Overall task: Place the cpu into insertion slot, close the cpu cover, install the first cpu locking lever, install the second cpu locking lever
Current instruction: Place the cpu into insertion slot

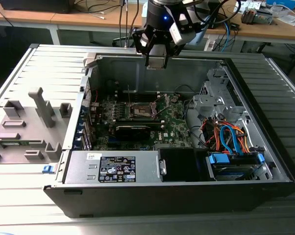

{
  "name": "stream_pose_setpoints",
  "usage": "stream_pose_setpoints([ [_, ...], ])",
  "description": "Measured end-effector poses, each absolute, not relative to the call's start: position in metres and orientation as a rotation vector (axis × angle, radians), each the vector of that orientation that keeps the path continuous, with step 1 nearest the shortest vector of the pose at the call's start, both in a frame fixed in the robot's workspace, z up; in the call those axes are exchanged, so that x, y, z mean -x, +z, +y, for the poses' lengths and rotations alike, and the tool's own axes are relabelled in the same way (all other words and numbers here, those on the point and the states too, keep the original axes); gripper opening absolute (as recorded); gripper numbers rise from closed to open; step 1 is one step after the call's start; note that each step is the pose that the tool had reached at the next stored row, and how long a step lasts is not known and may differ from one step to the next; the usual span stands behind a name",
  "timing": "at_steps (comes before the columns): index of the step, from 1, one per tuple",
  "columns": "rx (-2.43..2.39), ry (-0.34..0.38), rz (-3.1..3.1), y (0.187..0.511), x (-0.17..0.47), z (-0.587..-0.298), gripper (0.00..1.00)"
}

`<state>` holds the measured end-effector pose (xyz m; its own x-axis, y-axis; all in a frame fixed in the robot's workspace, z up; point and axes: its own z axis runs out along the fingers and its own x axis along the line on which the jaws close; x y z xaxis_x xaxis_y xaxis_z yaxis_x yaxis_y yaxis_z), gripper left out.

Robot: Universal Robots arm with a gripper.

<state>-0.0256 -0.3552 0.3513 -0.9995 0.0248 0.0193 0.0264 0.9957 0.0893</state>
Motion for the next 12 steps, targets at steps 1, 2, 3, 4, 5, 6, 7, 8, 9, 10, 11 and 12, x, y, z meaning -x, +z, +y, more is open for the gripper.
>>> stream_pose_setpoints([
  [1,0.040,-0.140,-3.120,0.3511,0.0257,-0.3552,0.55],
  [2,0.040,-0.140,-3.120,0.3509,0.0257,-0.3552,0.55],
  [3,0.040,-0.140,-3.120,0.3506,0.0257,-0.3552,0.55],
  [4,0.040,-0.140,-3.120,0.3504,0.0257,-0.3552,0.55],
  [5,0.040,-0.140,-3.120,0.3502,0.0257,-0.3552,0.55],
  [6,0.040,-0.140,-3.120,0.3500,0.0257,-0.3552,0.55],
  [7,0.040,-0.140,-3.120,0.3498,0.0258,-0.3553,0.55],
  [8,0.040,-0.140,-3.120,0.3496,0.0258,-0.3553,0.55],
  [9,0.040,-0.140,-3.120,0.3494,0.0259,-0.3554,0.55],
  [10,0.040,-0.140,-3.120,0.3492,0.0260,-0.3556,0.55],
  [11,0.040,-0.140,-3.120,0.3490,0.0263,-0.3558,0.55],
  [12,0.040,-0.140,-3.120,0.3488,0.0264,-0.3560,0.55],
])
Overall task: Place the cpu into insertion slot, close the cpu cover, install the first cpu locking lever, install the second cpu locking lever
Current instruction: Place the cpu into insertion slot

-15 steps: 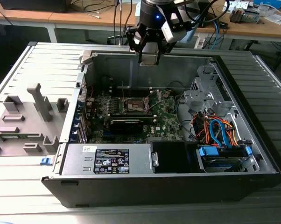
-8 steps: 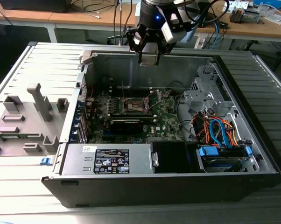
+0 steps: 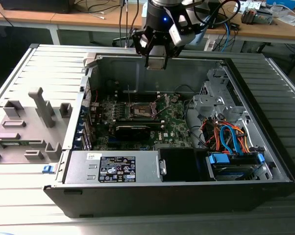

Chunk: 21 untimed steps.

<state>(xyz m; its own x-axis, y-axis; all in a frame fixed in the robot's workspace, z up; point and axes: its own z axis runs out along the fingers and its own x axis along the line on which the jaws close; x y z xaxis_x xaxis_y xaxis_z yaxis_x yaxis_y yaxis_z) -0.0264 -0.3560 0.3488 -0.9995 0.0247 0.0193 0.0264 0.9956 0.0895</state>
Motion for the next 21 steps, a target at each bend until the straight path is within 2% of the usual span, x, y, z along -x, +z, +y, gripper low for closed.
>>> stream_pose_setpoints([
  [21,0.040,-0.125,-3.121,0.3399,0.0279,-0.3572,0.55],
])
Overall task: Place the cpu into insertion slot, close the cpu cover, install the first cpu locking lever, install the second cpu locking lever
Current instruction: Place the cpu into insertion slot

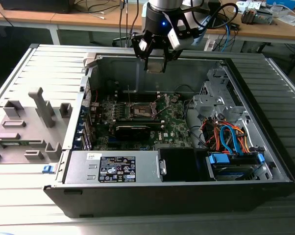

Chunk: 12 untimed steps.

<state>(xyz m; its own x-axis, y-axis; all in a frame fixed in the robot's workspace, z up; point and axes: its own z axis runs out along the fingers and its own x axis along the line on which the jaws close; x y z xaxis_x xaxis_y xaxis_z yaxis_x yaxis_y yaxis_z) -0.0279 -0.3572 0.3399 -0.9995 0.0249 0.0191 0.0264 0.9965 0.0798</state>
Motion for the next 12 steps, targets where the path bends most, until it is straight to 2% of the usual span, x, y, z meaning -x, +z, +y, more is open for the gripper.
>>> stream_pose_setpoints([
  [12,0.040,-0.125,-3.121,0.3383,0.0280,-0.3573,0.55],
])
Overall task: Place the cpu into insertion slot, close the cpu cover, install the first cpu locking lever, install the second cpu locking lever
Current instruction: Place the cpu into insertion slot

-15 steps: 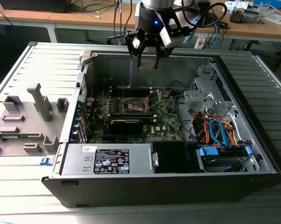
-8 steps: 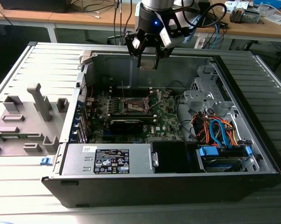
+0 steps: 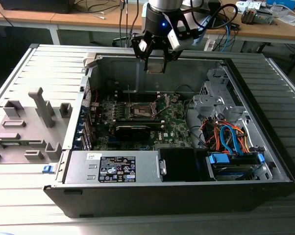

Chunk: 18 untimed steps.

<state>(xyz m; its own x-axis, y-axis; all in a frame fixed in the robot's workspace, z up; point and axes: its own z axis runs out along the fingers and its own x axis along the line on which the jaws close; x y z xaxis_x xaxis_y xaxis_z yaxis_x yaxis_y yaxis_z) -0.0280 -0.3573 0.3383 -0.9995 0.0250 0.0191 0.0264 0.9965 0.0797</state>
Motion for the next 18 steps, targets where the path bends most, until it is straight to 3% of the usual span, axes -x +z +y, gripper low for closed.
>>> stream_pose_setpoints([
  [18,0.040,-0.125,-3.121,0.328,0.029,-0.358,0.55],
])
